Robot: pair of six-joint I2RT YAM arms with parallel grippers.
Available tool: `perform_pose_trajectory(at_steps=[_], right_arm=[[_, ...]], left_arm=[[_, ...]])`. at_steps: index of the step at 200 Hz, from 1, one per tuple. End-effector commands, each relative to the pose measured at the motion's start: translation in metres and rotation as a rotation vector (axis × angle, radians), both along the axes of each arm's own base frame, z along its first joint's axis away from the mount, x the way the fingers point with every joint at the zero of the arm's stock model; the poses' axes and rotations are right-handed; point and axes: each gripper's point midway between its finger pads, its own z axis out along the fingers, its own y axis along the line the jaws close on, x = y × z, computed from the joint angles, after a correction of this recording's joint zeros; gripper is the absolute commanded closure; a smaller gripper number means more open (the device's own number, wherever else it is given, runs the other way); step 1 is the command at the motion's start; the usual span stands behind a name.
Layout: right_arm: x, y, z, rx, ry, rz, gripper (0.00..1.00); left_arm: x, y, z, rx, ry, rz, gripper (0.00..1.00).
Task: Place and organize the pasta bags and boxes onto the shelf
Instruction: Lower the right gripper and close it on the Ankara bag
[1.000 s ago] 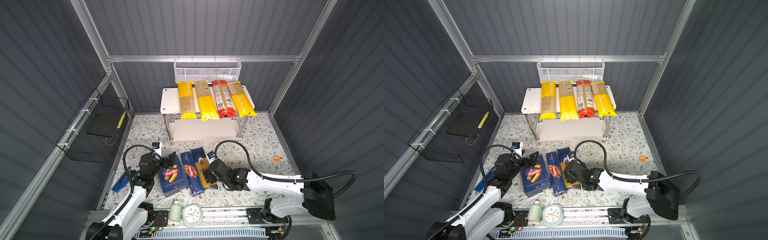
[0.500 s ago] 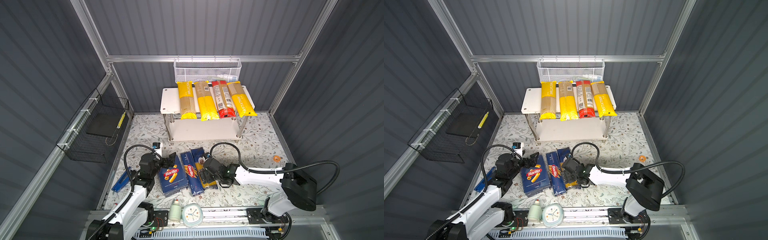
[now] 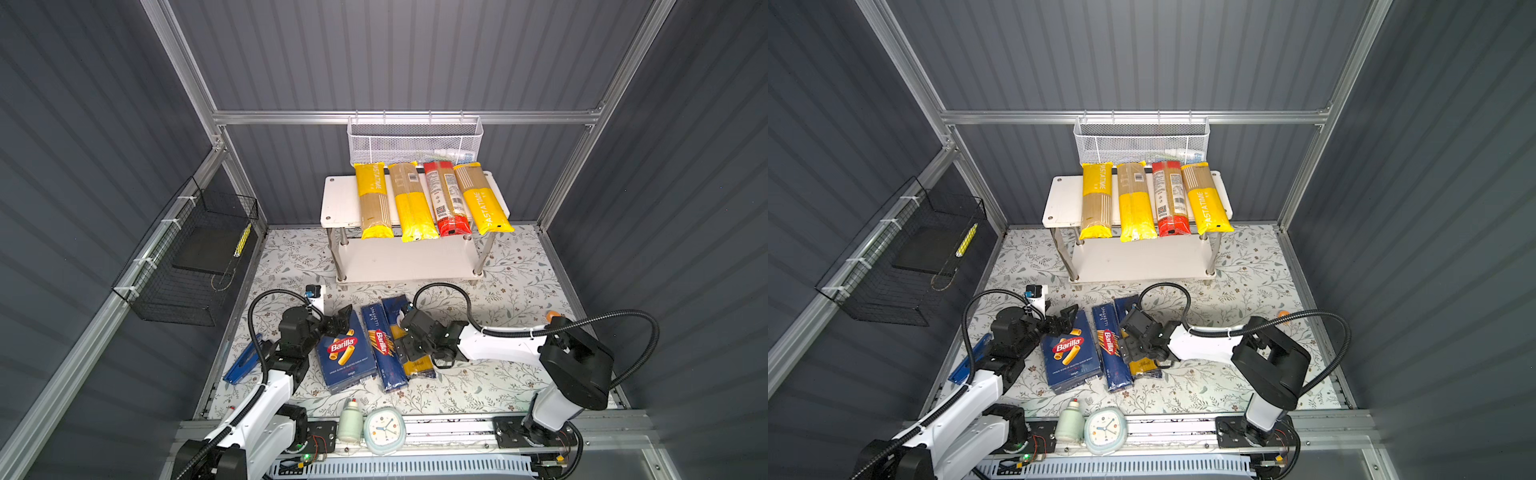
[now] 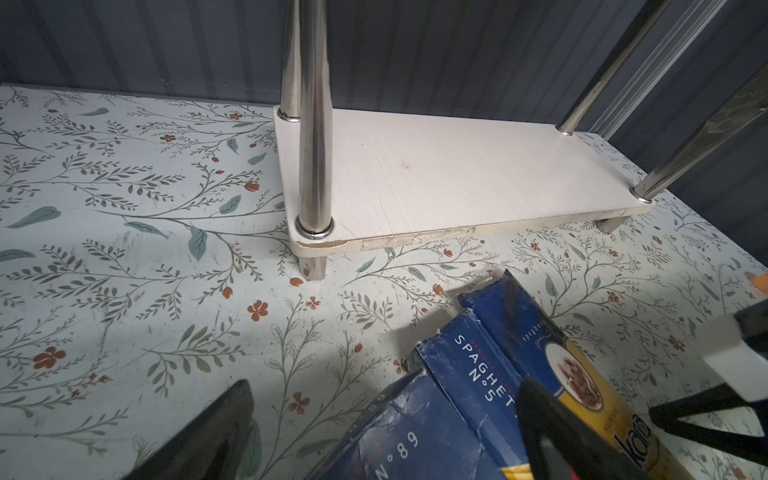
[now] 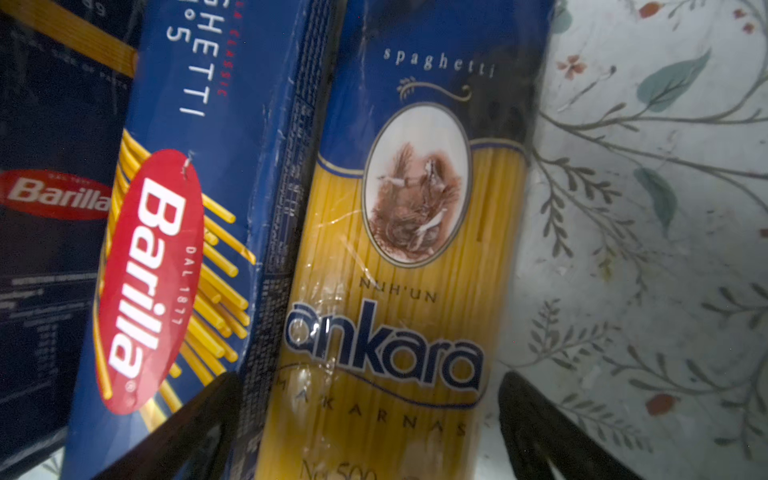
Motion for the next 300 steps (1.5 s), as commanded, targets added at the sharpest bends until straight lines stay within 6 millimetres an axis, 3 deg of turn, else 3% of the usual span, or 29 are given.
perform_pose_trajectory(at_steps=[1, 109, 171, 249, 300], right_arm=[[0.002, -0.007, -0.011, -0.039, 0.016, -0.001, 0.04], [-0.006, -0.036, -0.009, -0.017, 0.024, -0.040, 0.04], [-0.003, -0.020, 0.009, 0.042, -0.016, -0.003, 0.04], [0.001, -0.001, -0.005, -0.023, 0.010, 0.034, 0.05], [-0.001, -0.013, -0.015, -0.053, 0.032, -0.014, 0.05]], left_arm=[[0.002, -0.004, 0.009, 0.007, -0.023, -0.022, 0.01], [0.003, -0.004, 0.008, 0.008, -0.021, -0.021, 0.01], [0.002, -0.004, 0.008, 0.007, -0.021, -0.018, 0.01], [0.003, -0.003, 0.008, 0.008, -0.021, -0.013, 0.01], [0.002, -0.003, 0.008, 0.008, -0.024, -0.012, 0.01]])
